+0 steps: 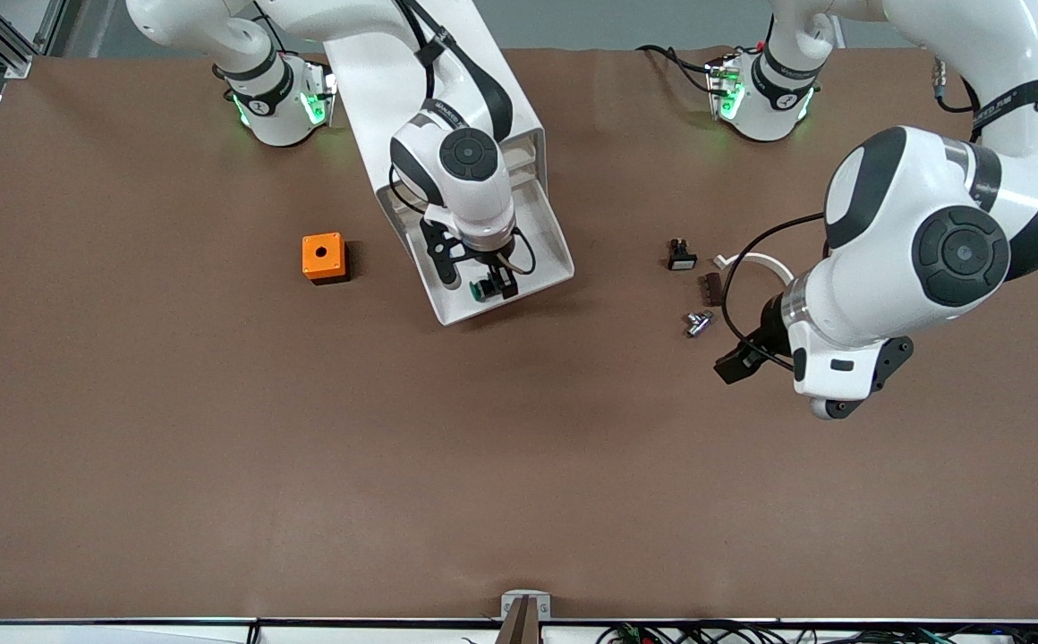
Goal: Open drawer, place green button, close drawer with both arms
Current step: 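Lower the green button into the open drawer and open the right gripper, then withdraw the right gripper to rest while the left gripper approaches the drawer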
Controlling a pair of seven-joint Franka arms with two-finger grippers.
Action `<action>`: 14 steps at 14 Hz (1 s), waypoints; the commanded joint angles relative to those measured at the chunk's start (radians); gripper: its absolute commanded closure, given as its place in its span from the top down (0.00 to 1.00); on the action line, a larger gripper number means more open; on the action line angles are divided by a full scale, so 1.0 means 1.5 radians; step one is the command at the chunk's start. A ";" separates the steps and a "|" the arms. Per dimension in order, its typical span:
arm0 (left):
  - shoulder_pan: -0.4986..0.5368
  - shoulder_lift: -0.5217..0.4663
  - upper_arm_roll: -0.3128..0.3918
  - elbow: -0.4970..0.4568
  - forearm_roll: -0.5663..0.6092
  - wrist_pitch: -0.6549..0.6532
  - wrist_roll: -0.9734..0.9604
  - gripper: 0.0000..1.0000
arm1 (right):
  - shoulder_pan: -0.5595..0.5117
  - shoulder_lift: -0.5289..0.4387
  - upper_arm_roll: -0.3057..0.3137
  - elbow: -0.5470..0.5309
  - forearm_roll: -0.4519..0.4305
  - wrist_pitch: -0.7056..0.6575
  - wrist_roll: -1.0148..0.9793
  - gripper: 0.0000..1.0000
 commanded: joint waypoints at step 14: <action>-0.041 0.018 -0.050 -0.022 0.099 0.077 0.200 1.00 | -0.387 -0.165 -0.016 0.130 -0.063 -0.449 -1.117 1.00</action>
